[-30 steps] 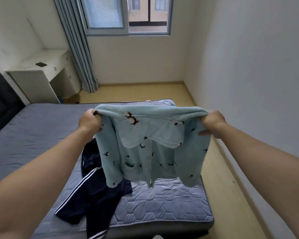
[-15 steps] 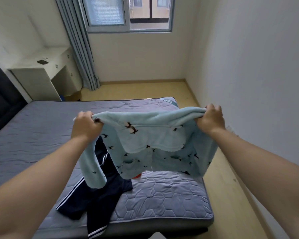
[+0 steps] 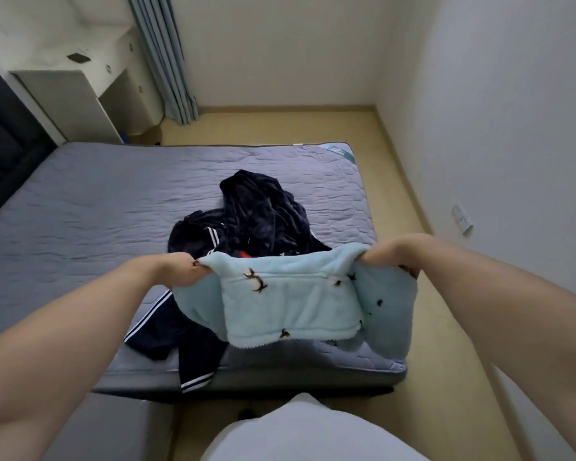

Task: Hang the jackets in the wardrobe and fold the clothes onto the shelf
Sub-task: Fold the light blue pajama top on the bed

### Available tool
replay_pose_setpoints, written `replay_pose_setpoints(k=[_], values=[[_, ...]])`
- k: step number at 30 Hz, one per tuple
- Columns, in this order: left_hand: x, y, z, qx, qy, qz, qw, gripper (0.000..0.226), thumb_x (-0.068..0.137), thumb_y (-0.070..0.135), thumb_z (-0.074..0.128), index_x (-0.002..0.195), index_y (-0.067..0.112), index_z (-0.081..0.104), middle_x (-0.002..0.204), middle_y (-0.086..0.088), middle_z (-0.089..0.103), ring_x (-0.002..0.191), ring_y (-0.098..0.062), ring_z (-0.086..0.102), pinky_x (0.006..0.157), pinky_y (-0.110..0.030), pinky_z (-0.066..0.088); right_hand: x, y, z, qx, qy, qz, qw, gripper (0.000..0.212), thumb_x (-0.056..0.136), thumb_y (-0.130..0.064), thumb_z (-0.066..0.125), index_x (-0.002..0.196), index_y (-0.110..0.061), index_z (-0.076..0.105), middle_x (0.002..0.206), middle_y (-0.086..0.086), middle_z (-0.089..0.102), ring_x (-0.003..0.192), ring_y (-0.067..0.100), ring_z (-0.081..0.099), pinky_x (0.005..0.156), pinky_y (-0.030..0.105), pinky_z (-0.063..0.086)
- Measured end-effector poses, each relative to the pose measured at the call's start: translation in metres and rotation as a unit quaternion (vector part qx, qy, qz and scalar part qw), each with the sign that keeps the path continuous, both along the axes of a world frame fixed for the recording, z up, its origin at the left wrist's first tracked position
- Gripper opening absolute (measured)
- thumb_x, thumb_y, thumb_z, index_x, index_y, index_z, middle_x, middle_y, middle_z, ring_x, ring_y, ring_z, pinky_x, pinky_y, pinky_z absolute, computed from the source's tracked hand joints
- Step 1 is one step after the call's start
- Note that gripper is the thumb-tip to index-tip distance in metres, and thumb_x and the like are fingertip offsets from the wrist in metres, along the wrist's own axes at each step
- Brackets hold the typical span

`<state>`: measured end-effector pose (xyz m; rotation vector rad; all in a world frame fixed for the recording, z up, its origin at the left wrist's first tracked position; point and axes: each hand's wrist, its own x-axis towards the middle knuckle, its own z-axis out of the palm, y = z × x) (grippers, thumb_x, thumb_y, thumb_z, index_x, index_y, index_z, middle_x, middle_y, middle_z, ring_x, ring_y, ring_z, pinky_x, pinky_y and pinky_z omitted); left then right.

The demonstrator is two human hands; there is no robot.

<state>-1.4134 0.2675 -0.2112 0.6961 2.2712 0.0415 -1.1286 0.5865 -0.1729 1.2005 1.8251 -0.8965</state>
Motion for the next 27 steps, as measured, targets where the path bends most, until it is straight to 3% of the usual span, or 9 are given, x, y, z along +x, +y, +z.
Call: replay_pose_setpoints(k=[5, 12, 14, 16, 17, 19, 23, 25, 27], values=[[0.006, -0.008, -0.011, -0.112, -0.210, 0.148, 0.960, 0.064, 0.091, 0.070, 0.042, 0.112, 0.014, 0.066, 0.101, -0.006, 0.077, 0.090, -0.026, 0.075, 0.069, -0.038, 0.062, -0.012, -0.021, -0.006, -0.034, -0.086, 0.015, 0.996, 0.061, 0.078, -0.071, 0.063, 0.095, -0.012, 0.062, 0.071, 0.012, 0.073, 0.051, 0.028, 0.070, 0.040, 0.037, 0.054], [-0.007, 0.001, -0.029, -0.300, -0.226, 0.183, 0.908, 0.104, 0.077, 0.090, 0.031, 0.132, 0.006, 0.055, 0.126, -0.020, 0.065, 0.111, -0.041, 0.065, 0.094, -0.053, 0.052, -0.042, -0.026, -0.038, -0.063, -0.171, 0.044, 0.982, 0.063, 0.079, -0.071, 0.064, 0.099, -0.011, 0.063, 0.078, 0.009, 0.072, 0.045, 0.025, 0.068, 0.035, 0.037, 0.051], [-0.022, 0.015, -0.037, -0.268, -0.183, 0.197, 0.925, 0.104, 0.077, 0.090, 0.029, 0.128, 0.005, 0.059, 0.117, -0.021, 0.069, 0.101, -0.041, 0.069, 0.089, -0.051, 0.055, -0.064, -0.015, -0.052, -0.023, -0.148, 0.087, 0.985, 0.065, 0.087, -0.071, 0.053, 0.112, -0.012, 0.062, 0.095, 0.008, 0.067, 0.067, 0.023, 0.071, 0.047, 0.033, 0.056], [-0.048, 0.039, -0.047, -0.195, -0.091, 0.163, 0.963, 0.091, 0.086, 0.082, 0.026, 0.122, 0.007, 0.063, 0.111, -0.019, 0.070, 0.095, -0.038, 0.070, 0.081, -0.042, 0.057, -0.091, 0.005, -0.070, 0.078, -0.086, 0.134, 0.984, 0.068, 0.095, -0.065, 0.042, 0.138, -0.013, 0.053, 0.129, 0.011, 0.061, 0.111, 0.028, 0.063, 0.085, 0.039, 0.054], [-0.064, 0.054, -0.055, -0.151, -0.024, 0.141, 0.978, 0.086, 0.090, 0.078, 0.025, 0.117, 0.007, 0.065, 0.106, -0.019, 0.071, 0.091, -0.037, 0.071, 0.074, -0.036, 0.056, -0.107, 0.018, -0.080, 0.154, -0.045, 0.122, 0.980, 0.069, 0.094, -0.065, 0.043, 0.140, -0.014, 0.051, 0.137, 0.012, 0.056, 0.122, 0.031, 0.057, 0.092, 0.040, 0.048], [-0.097, 0.087, -0.077, -0.032, 0.103, 0.171, 0.979, 0.081, 0.090, 0.077, 0.032, 0.099, 0.005, 0.067, 0.096, -0.018, 0.070, 0.078, -0.034, 0.069, 0.063, -0.034, 0.053, -0.139, 0.047, -0.103, 0.276, 0.062, -0.004, 0.959, 0.073, 0.088, -0.068, 0.051, 0.137, -0.014, 0.049, 0.134, 0.013, 0.056, 0.121, 0.034, 0.056, 0.085, 0.040, 0.045], [-0.133, 0.140, -0.133, 0.245, 0.205, 0.236, 0.918, 0.070, 0.088, 0.051, 0.064, 0.135, 0.003, 0.045, 0.154, -0.020, 0.034, 0.129, -0.035, 0.048, 0.098, -0.041, 0.042, -0.190, 0.064, -0.154, 0.378, 0.245, -0.071, 0.890, 0.083, 0.093, -0.052, 0.054, 0.153, -0.005, 0.019, 0.159, 0.019, 0.024, 0.145, 0.034, 0.028, 0.117, 0.047, 0.024], [-0.122, 0.146, -0.163, 0.254, 0.188, 0.182, 0.931, 0.065, 0.090, 0.038, 0.066, 0.141, 0.007, 0.041, 0.161, -0.013, 0.024, 0.137, -0.029, 0.041, 0.103, -0.038, 0.039, -0.199, 0.049, -0.182, 0.361, 0.268, -0.058, 0.892, 0.073, 0.097, -0.041, 0.051, 0.153, -0.005, 0.022, 0.162, 0.015, 0.019, 0.147, 0.033, 0.026, 0.119, 0.046, 0.024], [-0.099, 0.136, -0.194, 0.191, 0.129, 0.144, 0.962, 0.060, 0.091, 0.034, 0.065, 0.141, 0.009, 0.043, 0.154, -0.010, 0.037, 0.134, -0.029, 0.044, 0.098, -0.036, 0.039, -0.192, 0.027, -0.210, 0.296, 0.232, -0.050, 0.925, 0.052, 0.097, -0.033, 0.049, 0.141, -0.006, 0.039, 0.153, 0.014, 0.035, 0.134, 0.035, 0.043, 0.105, 0.045, 0.039]])
